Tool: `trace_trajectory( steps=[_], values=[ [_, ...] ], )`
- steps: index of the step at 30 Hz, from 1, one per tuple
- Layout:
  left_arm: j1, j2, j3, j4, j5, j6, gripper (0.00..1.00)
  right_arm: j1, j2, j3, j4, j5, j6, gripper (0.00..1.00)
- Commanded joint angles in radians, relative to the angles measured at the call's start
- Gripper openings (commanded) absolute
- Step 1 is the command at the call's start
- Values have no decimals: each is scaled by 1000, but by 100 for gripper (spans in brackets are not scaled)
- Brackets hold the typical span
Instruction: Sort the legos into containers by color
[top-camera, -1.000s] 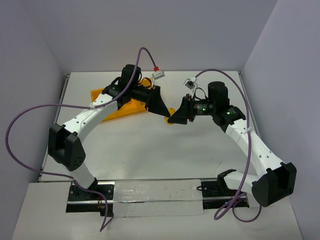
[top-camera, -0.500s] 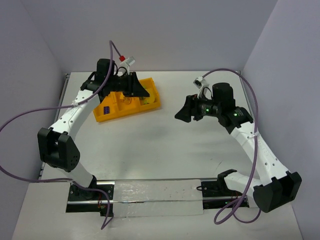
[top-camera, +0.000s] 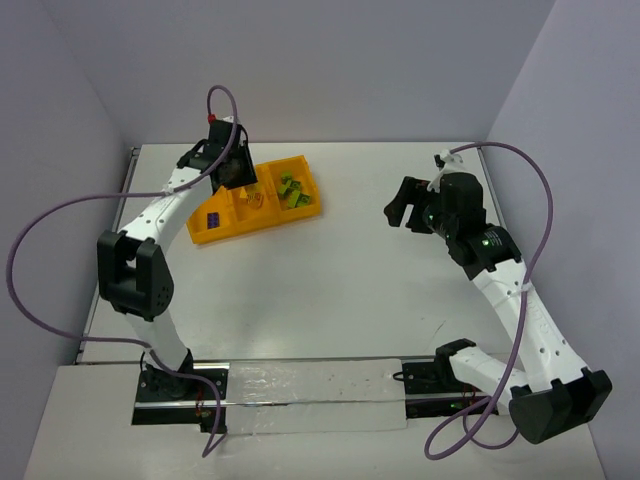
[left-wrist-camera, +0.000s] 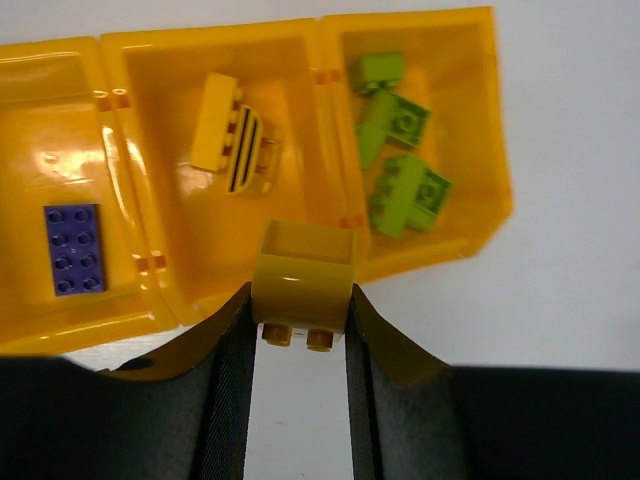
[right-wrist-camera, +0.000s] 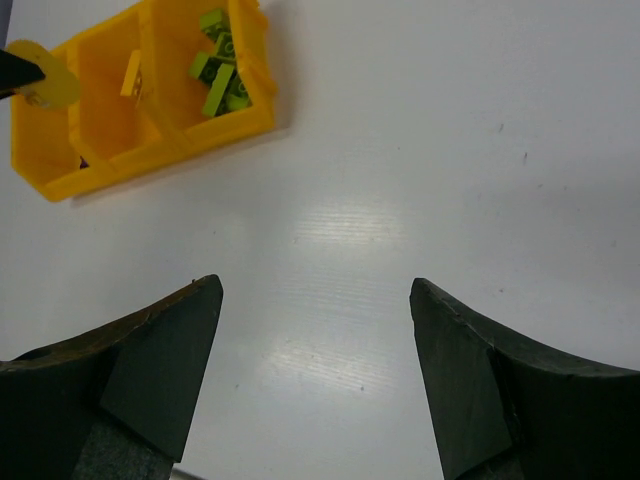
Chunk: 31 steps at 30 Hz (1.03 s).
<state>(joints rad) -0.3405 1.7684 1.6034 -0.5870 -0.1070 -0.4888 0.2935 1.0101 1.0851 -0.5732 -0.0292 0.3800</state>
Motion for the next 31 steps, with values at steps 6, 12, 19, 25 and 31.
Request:
trace_trajectory(
  steps=[6, 12, 19, 25, 31],
  values=[
    [0, 171, 139, 20, -227, -28, 36, -9, -39, -6, 23, 73, 32, 84],
    [-2, 161, 159, 4, -243, -30, 78, -8, -33, 0, 24, 70, 35, 84],
    [-3, 6, 158, -12, -219, -4, 80, -10, -24, 21, 7, 154, 55, 87],
    [-3, -235, -10, 145, 33, 71, 80, -8, 16, 53, -52, 344, 107, 98],
    [-3, -347, -62, 154, 114, 83, 80, -8, 23, 55, -56, 365, 114, 98]
  ],
)
